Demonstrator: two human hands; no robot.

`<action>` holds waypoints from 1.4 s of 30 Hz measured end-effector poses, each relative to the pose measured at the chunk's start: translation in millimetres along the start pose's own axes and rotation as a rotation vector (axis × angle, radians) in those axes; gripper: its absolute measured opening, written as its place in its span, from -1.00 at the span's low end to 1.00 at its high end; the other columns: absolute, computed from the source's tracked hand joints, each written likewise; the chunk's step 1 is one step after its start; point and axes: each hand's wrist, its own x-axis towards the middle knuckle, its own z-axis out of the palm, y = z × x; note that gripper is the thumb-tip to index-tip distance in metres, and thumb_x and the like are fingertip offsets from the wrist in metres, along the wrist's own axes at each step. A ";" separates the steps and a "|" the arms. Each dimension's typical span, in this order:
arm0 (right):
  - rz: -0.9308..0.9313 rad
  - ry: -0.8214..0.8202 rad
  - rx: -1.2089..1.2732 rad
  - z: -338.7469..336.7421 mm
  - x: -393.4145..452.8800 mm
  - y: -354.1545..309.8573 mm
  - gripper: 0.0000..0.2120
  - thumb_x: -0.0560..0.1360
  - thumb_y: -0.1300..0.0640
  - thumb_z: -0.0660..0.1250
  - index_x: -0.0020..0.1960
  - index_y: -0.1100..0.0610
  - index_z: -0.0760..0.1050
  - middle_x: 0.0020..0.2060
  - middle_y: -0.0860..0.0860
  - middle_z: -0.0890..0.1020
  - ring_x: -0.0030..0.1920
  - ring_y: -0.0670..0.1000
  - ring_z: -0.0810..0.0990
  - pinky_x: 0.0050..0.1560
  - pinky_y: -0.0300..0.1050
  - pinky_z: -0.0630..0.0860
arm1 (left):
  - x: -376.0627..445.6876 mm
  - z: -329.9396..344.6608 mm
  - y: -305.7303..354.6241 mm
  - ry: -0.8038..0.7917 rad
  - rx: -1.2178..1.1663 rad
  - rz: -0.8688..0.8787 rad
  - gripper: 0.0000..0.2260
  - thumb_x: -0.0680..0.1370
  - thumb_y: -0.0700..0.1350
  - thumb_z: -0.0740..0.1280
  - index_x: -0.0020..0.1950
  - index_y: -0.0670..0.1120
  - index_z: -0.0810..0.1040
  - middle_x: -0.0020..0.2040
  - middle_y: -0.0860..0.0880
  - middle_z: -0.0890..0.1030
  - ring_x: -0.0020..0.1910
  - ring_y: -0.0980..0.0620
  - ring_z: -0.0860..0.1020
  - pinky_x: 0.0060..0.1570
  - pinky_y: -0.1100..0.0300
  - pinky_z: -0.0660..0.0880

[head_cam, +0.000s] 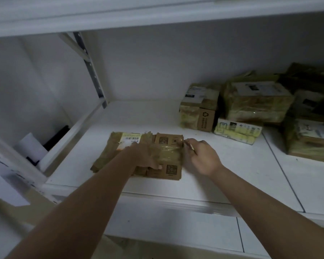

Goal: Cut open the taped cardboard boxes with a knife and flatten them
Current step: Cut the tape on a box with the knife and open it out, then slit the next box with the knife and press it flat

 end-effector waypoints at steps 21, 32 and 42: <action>-0.082 0.066 0.046 -106.2 18.7 83.4 -0.61 0.64 0.05 0.07 0.46 -0.03 0.26 0.34 0.05 0.48 0.33 0.11 0.43 0.24 0.01 0.42 | 104.2 -51.2 186.9 0.490 -0.309 -0.070 -0.14 0.32 0.41 0.37 0.51 0.26 0.05 0.57 -0.15 -0.23 0.51 -0.31 -0.18 0.33 -0.36 0.13; -0.052 0.085 0.052 -102.4 11.5 76.8 -0.64 0.62 0.11 0.10 0.42 0.00 0.32 0.27 0.09 0.53 0.26 0.16 0.48 0.18 0.03 0.45 | 69.4 -57.6 116.7 0.878 -0.313 -0.036 -0.38 0.41 0.22 0.42 0.41 0.04 0.41 0.44 -0.21 0.17 0.37 -0.28 0.15 0.31 -0.06 0.33; 0.140 0.255 0.474 -58.9 -17.6 19.3 -0.62 0.64 0.07 0.04 0.45 0.04 0.23 0.21 0.12 0.51 0.06 0.16 0.57 0.09 0.09 0.50 | -57.3 -63.4 43.0 0.746 -0.836 0.098 -0.67 0.47 0.26 0.35 -0.15 0.00 0.62 -0.24 0.02 0.67 -0.25 0.07 0.64 -0.21 0.14 0.57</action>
